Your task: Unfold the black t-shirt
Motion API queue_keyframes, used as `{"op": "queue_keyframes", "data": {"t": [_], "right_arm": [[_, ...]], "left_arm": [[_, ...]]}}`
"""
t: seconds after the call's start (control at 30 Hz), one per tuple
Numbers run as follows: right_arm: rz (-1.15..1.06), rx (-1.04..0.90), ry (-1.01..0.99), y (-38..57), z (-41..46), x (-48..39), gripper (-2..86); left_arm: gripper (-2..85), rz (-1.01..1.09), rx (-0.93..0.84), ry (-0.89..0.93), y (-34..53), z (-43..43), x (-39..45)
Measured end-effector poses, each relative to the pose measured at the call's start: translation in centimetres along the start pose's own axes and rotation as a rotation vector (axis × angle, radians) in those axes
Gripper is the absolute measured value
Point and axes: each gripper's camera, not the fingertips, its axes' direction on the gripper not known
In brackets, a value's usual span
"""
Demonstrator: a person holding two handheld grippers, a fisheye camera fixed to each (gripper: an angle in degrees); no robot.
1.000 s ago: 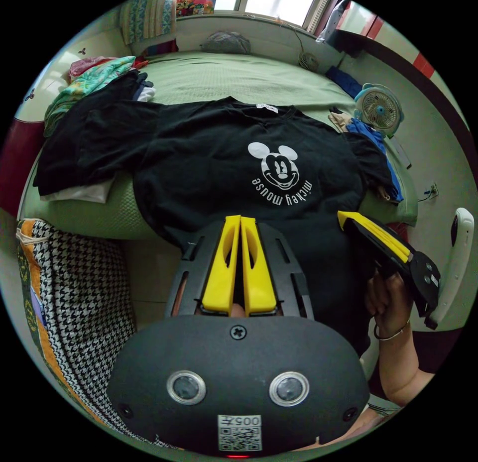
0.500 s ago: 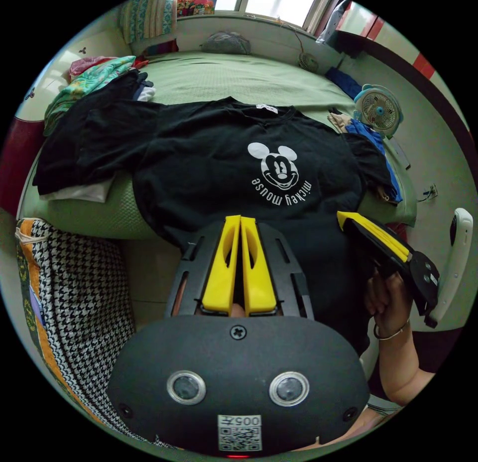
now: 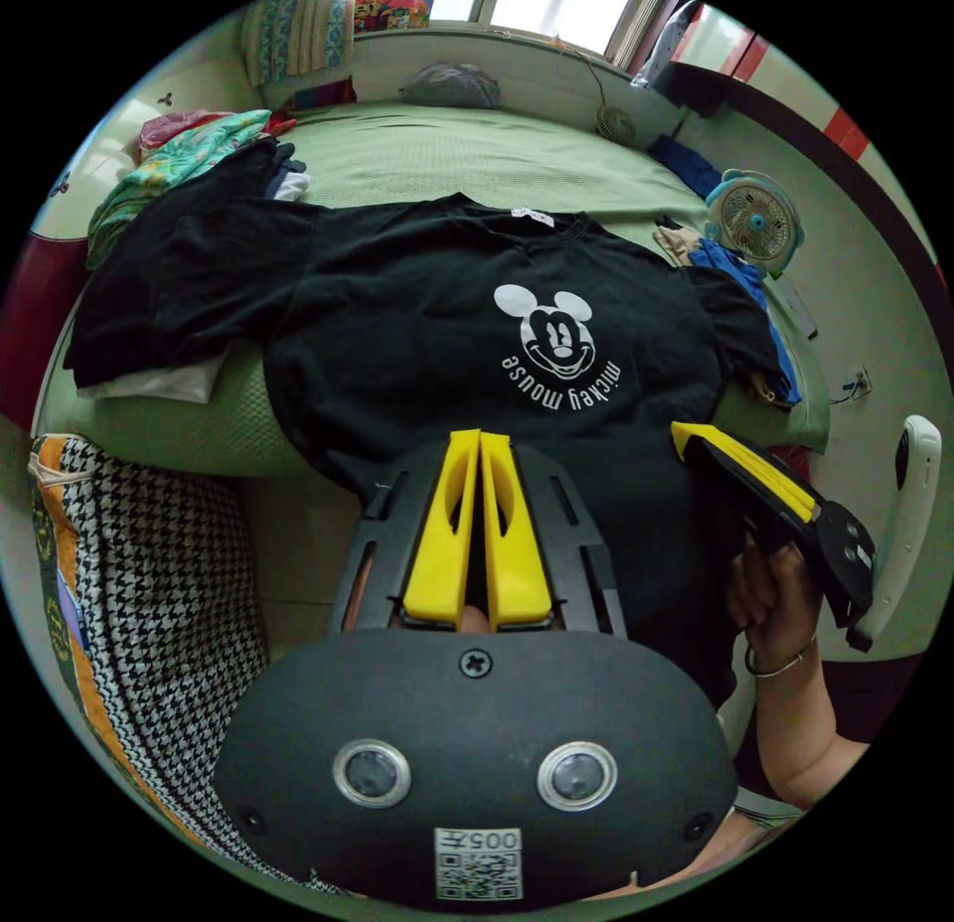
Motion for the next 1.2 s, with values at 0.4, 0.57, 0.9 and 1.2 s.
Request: {"op": "queue_keyframes", "data": {"t": [0.4, 0.57, 0.9, 1.2], "right_arm": [[0.012, 0.001, -0.026, 0.0, -0.3, 0.7, -0.9], [0.013, 0.001, -0.030, 0.0, -0.4, 0.8, -0.9], [0.015, -0.001, -0.034, -0.5, -0.5, 0.7, -0.9], [0.015, 0.000, -0.033, -1.2, -0.6, 0.0, -0.9]], "left_arm": [[-0.2, -0.006, 0.002, 0.019, 0.0, -0.1, -0.7], [-0.2, -0.003, 0.002, 0.007, 0.1, -0.2, -0.9], [-0.2, -0.005, 0.000, 0.008, 0.1, -0.5, -1.9], [-0.2, -0.005, 0.002, 0.008, 0.3, -1.1, -3.4]]}}
